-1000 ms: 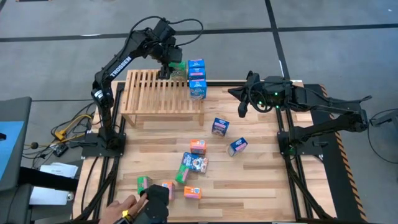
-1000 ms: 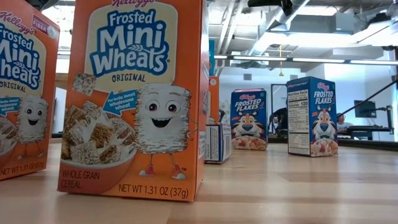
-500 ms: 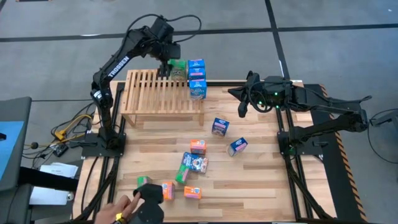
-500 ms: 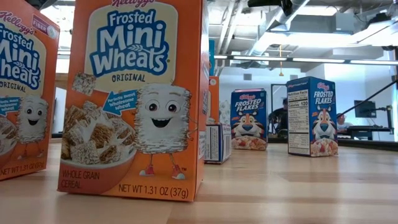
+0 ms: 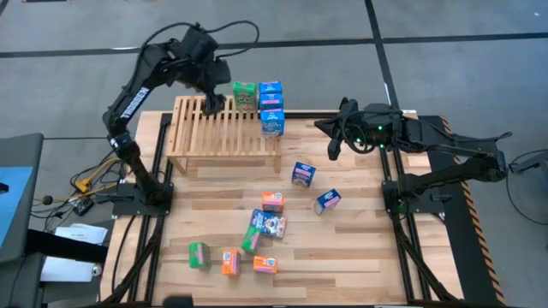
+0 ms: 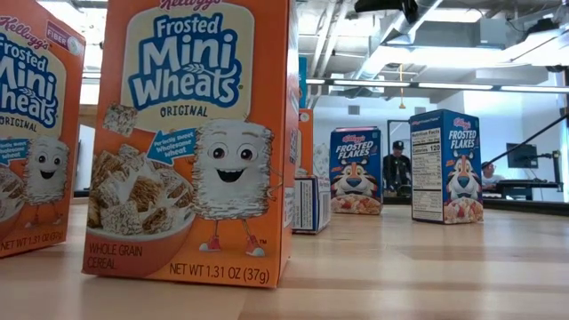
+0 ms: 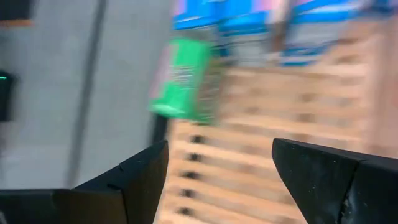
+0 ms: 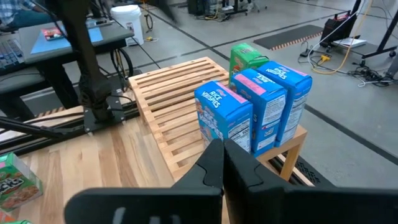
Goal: Stack cereal on shelf
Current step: Put the right green cereal box on the shelf aligned with the other green cereal box
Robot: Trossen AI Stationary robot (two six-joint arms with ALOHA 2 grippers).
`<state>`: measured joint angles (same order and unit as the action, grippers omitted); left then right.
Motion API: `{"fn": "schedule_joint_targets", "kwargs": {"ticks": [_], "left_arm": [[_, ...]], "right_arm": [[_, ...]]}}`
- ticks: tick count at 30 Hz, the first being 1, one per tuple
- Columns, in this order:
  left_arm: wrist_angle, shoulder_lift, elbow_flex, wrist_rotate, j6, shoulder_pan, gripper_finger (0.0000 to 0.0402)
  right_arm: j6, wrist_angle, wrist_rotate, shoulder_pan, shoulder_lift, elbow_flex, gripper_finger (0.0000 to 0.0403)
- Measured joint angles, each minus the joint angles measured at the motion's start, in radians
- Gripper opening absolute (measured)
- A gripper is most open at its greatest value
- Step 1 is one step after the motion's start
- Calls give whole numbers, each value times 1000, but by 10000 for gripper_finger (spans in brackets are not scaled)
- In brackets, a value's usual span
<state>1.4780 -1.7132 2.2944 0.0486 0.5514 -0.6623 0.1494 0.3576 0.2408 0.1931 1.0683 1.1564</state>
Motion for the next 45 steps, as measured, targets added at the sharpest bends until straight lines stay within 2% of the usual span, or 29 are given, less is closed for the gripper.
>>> {"fn": "schedule_joint_targets", "kwargs": {"ticks": [3, 8, 12, 14, 22, 31, 39, 45], "left_arm": [[53, 21, -3, -96, -61, 62, 277], [91, 36, -6, -127, -184, 203, 277], [93, 44, -7, -221, -312, 341, 277], [93, 44, -7, -174, -428, 420, 277], [85, 6, -7, 132, -846, 692, 277], [92, -155, -8, 286, -1165, 886, 277], [92, -304, -8, 266, -1332, 952, 277], [93, -350, -8, 213, -1434, 969, 277]], "right_arm": [[0, 0, 0, 15, 0, 0, 17], [0, 0, 0, 33, 0, 0, 17], [0, 1, -3, 45, 0, 0, 17], [-1, 7, -3, 46, 0, 0, 17], [-26, 74, -8, 45, 0, 0, 17], [-26, 137, -70, 42, 0, 0, 17], [-51, 145, -86, 43, 0, 0, 17], [-80, 144, -86, 43, 0, 0, 17]]}}
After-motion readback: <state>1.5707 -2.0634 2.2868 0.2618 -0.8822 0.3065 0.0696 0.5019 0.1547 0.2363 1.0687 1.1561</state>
